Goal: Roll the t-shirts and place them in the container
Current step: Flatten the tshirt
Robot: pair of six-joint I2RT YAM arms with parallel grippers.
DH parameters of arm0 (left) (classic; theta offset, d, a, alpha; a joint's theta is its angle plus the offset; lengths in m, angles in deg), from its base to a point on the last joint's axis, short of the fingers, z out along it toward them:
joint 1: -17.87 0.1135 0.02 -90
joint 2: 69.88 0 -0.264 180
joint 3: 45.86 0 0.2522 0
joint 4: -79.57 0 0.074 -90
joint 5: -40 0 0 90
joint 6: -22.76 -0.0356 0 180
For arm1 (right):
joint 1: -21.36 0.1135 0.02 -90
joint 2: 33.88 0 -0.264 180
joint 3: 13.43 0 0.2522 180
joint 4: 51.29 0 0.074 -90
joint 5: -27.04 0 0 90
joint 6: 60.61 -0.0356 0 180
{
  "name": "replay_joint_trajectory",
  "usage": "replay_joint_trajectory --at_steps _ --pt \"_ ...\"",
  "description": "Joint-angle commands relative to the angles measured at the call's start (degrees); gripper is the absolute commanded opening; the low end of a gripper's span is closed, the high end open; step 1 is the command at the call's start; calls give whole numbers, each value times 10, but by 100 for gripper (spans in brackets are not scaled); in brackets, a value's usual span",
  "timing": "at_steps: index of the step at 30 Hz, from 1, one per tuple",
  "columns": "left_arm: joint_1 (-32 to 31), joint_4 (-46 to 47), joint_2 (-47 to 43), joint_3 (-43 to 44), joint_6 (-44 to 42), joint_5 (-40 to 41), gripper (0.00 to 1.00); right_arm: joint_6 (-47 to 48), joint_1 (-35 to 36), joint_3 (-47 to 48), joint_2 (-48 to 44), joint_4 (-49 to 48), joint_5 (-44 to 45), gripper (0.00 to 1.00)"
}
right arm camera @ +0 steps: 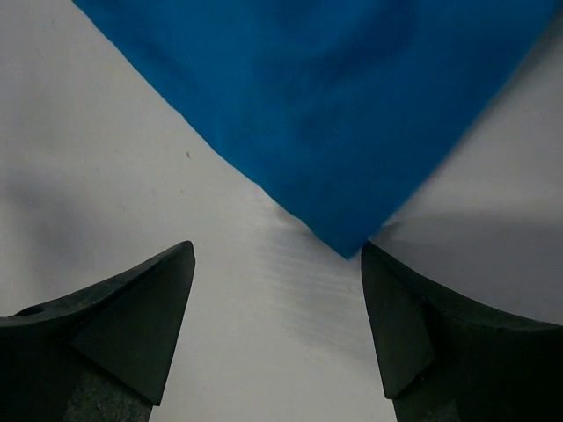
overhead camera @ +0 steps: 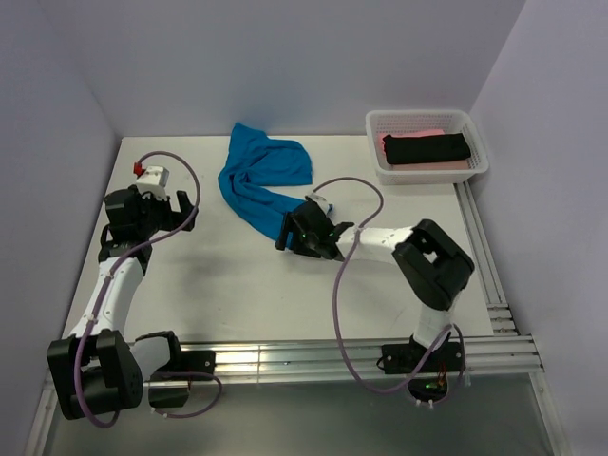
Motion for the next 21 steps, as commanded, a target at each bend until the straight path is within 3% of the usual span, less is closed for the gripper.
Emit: replay_joint_trajectory --at_steps 1,2,6,7,13,15,18,19,21 --pt "0 15 -21 -3 -4 -48 99 -39 11 60 46 -39 36 82" --pt "1 15 -23 -4 -5 -56 99 -42 13 77 59 -37 38 78" --pt "-2 15 -27 -11 -11 -78 99 -67 17 91 102 -63 33 29" --pt "-4 14 -28 -11 -15 -87 98 -69 18 92 103 -74 25 0" --pt "-17 35 -62 -42 -37 -123 93 -59 55 114 42 -135 -70 0" --pt "-19 49 -69 -49 -31 -103 93 -37 75 149 24 -141 -129 0" --pt "-19 41 -63 -35 -26 -59 93 20 136 225 25 -89 -146 0" --pt "-19 37 -60 -31 -24 -52 93 29 160 242 29 -55 -148 25" --pt "-19 25 -49 -24 -27 -63 93 41 168 250 29 -52 -172 51"
